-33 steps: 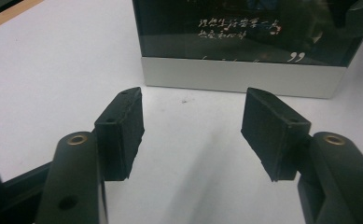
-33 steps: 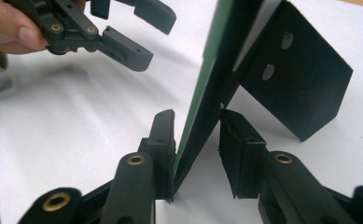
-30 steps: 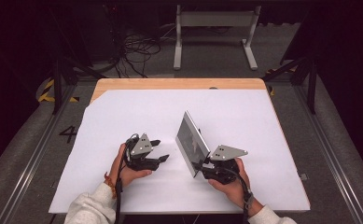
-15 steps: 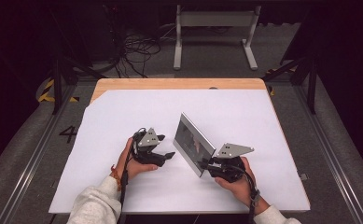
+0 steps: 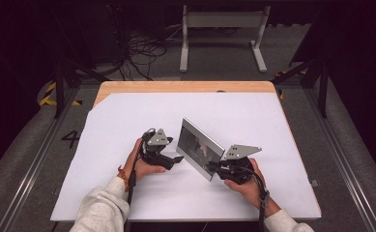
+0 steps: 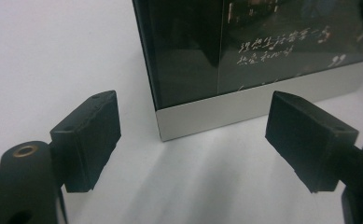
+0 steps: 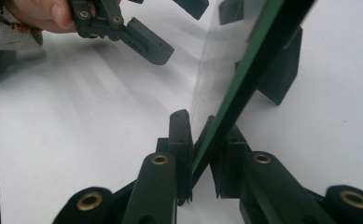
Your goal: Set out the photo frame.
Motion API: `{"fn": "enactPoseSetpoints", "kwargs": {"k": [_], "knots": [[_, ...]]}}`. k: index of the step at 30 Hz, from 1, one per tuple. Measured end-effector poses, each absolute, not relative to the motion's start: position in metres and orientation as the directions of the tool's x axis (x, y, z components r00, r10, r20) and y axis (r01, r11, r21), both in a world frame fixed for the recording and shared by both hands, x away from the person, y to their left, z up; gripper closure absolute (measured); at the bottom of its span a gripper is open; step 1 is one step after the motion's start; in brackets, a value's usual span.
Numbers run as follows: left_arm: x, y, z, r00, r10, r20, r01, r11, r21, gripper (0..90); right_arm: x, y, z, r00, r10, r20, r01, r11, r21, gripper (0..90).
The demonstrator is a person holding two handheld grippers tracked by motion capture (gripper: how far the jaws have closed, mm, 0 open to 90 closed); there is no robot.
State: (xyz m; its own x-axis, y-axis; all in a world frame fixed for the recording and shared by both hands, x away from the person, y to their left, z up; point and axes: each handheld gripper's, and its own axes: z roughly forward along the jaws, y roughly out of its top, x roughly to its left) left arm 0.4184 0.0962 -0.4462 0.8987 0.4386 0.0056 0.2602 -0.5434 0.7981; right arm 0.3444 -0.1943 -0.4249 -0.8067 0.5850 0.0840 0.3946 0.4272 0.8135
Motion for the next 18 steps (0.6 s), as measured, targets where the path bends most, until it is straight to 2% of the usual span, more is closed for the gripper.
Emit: {"fn": "enactPoseSetpoints", "kwargs": {"k": [5,6,8,15,18], "knots": [[0.422,0.092,-0.448,0.906,0.423,-0.022,0.27,-0.538,0.798,17.6,0.345,-0.197,-0.426,-0.804,0.587,0.092,0.398,0.418,0.817,79.7],[0.423,0.09,-0.447,0.908,0.419,-0.018,0.265,-0.539,0.8,17.3,0.342,-0.197,-0.427,-0.797,0.599,0.076,0.399,0.428,0.811,72.2],[0.424,0.089,-0.447,0.911,0.413,-0.015,0.258,-0.541,0.8,17.0,0.34,-0.2,-0.427,-0.79,0.607,0.084,0.408,0.419,0.812,69.7],[0.429,0.086,-0.448,0.916,0.399,-0.044,0.265,-0.519,0.813,17.0,0.328,-0.215,-0.42,-0.787,0.61,0.095,0.384,0.363,0.849,82.4],[0.433,0.084,-0.448,0.919,0.391,-0.055,0.267,-0.512,0.816,17.0,0.326,-0.213,-0.42,-0.784,0.617,0.07,0.37,0.374,0.85,82.8]]}}
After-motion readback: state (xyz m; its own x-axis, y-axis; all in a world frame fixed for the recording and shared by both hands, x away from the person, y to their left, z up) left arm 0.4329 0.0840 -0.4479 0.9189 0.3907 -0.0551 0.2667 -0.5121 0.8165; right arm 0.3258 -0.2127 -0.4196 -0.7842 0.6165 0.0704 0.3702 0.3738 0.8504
